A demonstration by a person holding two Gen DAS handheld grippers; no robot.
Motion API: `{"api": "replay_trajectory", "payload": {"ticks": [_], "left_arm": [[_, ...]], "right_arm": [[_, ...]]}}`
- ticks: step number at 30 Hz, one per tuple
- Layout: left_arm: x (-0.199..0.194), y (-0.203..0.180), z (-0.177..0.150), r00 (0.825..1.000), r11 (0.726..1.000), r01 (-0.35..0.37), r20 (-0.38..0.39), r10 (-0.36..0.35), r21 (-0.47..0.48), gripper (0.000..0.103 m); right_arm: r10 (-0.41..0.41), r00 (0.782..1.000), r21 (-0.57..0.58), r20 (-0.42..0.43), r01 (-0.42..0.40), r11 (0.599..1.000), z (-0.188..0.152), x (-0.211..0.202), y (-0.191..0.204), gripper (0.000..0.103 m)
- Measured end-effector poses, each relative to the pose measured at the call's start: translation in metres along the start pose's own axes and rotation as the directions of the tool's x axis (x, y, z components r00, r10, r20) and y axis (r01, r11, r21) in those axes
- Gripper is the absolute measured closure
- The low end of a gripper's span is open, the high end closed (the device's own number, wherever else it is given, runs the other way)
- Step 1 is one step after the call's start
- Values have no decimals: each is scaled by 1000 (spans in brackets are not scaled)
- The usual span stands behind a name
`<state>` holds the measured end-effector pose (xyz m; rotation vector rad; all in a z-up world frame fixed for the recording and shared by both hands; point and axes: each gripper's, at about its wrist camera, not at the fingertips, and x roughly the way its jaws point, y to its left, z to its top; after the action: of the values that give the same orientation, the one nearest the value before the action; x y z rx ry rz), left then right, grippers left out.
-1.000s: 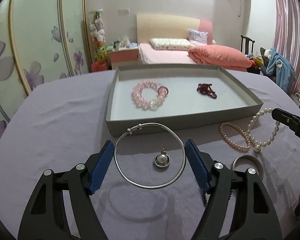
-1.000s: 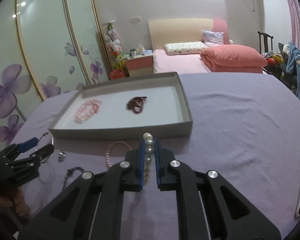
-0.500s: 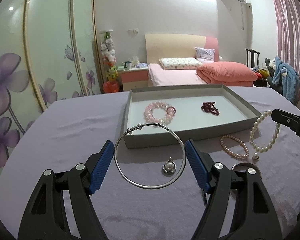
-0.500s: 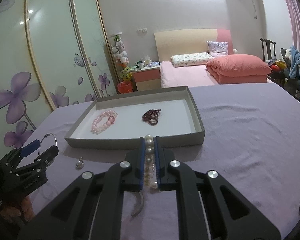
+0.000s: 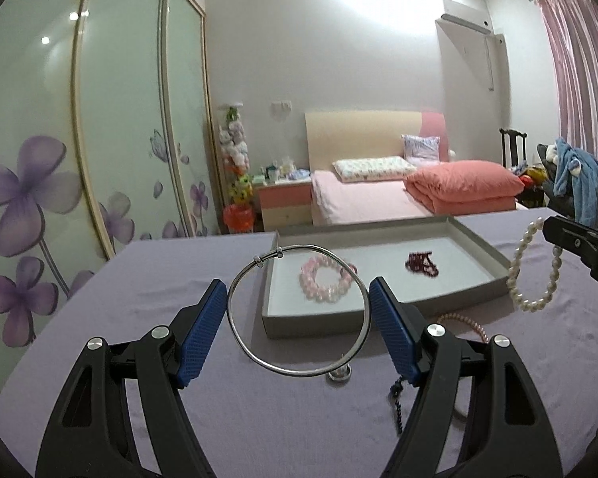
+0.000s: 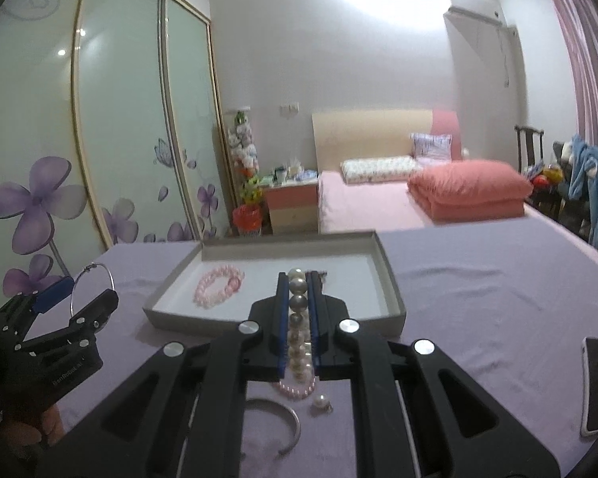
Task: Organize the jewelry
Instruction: 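Lower the bangle and pearl bracelet into the tray and open both tools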
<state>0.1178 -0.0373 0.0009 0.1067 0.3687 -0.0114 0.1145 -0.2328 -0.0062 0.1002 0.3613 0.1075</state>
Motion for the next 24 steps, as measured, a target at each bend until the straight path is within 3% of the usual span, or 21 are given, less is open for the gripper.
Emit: {"api": "replay_trajectory", "payload": {"ticks": [13, 24], "left_arm": [[6, -4, 27, 997, 1000, -4, 78, 6, -24, 30], [38, -8, 43, 996, 998, -16, 85, 20, -53, 30]], "right_arm": [[-23, 988, -40, 154, 29, 999, 32, -4, 15, 93], [-40, 983, -24, 179, 45, 999, 55, 34, 12, 93]]}}
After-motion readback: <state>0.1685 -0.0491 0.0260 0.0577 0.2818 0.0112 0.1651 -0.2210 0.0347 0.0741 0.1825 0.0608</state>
